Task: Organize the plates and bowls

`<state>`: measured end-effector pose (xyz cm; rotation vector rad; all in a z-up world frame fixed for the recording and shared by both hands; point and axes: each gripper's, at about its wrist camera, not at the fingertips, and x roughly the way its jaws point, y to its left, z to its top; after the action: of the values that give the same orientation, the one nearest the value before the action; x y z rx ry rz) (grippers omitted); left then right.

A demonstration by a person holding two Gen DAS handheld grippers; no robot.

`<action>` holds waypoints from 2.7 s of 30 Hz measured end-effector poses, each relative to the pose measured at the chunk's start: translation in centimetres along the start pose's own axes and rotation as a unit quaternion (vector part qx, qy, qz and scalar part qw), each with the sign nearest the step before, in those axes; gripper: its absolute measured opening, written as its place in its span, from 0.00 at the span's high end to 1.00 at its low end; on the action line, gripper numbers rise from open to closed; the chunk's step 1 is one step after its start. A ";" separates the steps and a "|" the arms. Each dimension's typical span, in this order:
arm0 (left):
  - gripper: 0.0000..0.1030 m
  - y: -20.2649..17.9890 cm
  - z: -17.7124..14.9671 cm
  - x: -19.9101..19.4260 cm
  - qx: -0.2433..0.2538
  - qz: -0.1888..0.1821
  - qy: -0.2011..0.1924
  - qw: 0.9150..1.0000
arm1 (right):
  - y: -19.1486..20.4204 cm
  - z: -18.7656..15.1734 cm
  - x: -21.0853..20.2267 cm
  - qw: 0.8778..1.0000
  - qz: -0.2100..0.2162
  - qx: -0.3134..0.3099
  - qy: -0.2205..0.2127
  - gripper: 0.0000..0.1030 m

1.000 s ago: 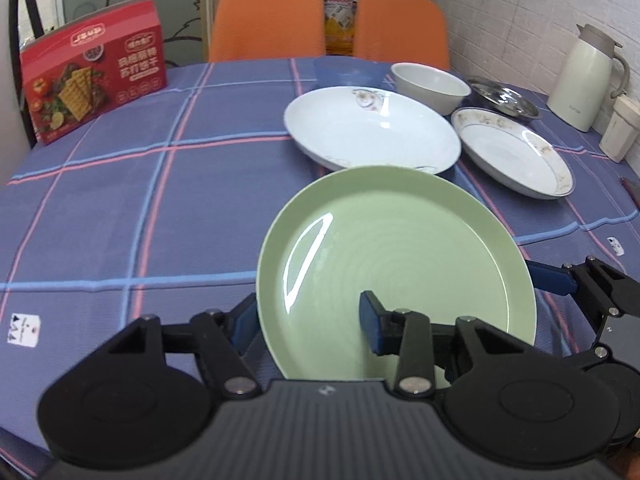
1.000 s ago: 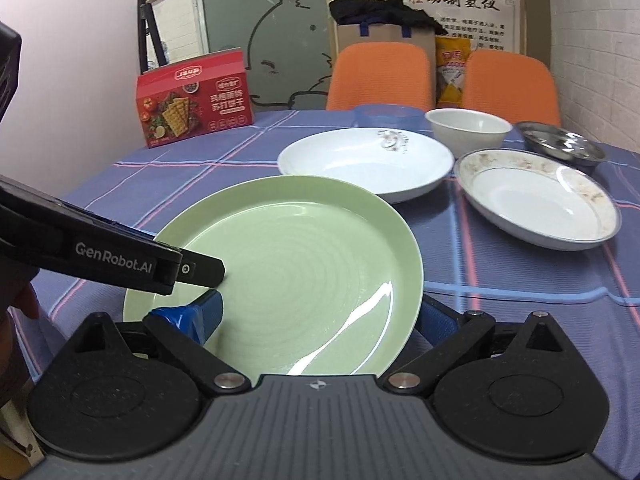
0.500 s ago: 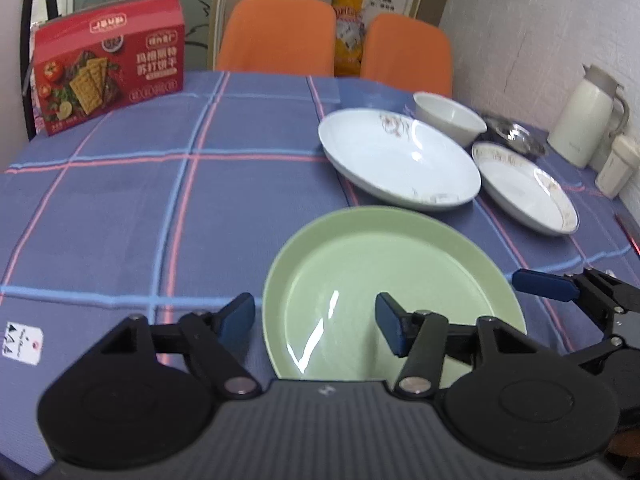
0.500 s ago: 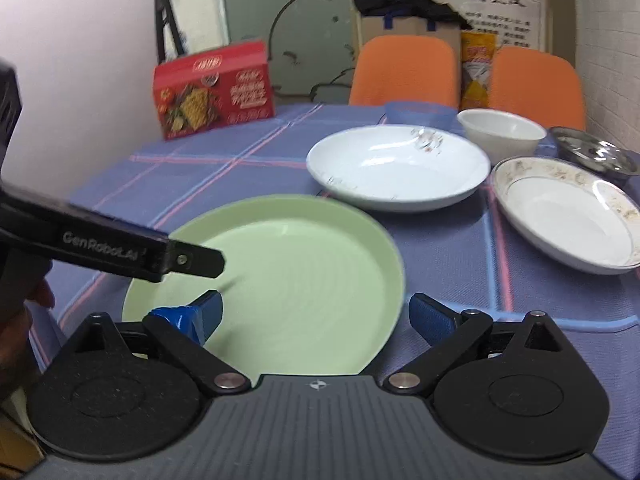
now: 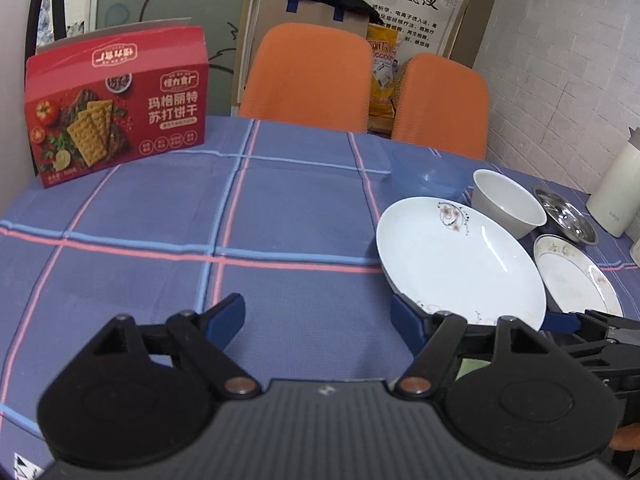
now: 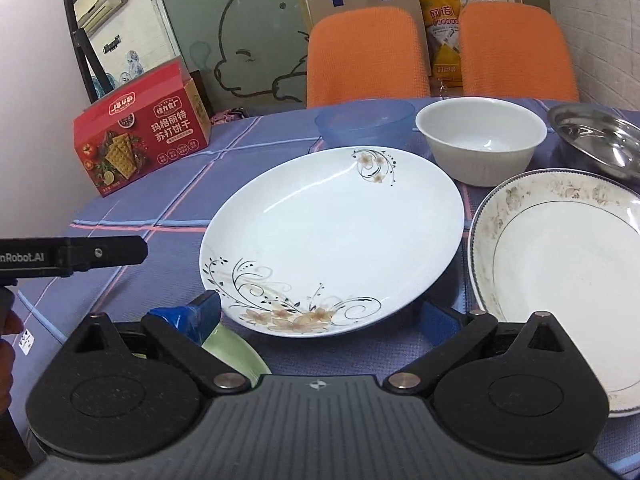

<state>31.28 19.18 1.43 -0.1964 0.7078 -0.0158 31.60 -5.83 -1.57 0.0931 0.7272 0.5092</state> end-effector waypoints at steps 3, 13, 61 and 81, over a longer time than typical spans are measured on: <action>0.29 0.5 0.8 1.3 0.003 0.006 0.005 1.000 | 0.6 0.1 0.4 1.000 -0.005 -0.010 0.006 0.12; 0.28 1.5 3.3 3.5 0.018 0.020 0.002 1.000 | 2.3 0.6 -2.1 0.998 0.010 -0.059 -0.005 0.14; 0.58 -4.1 6.3 4.8 0.064 -0.031 0.034 0.997 | 3.0 4.6 0.2 0.994 -0.028 -0.103 -0.026 0.13; 0.58 -4.6 -5.1 -6.3 0.078 -0.018 0.038 0.996 | 7.5 -5.1 -8.5 0.998 -0.003 -0.066 -0.014 0.13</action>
<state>23.46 14.33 2.51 -0.0585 0.7751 -0.1130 19.81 -3.74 1.70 -0.0254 0.6647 0.5470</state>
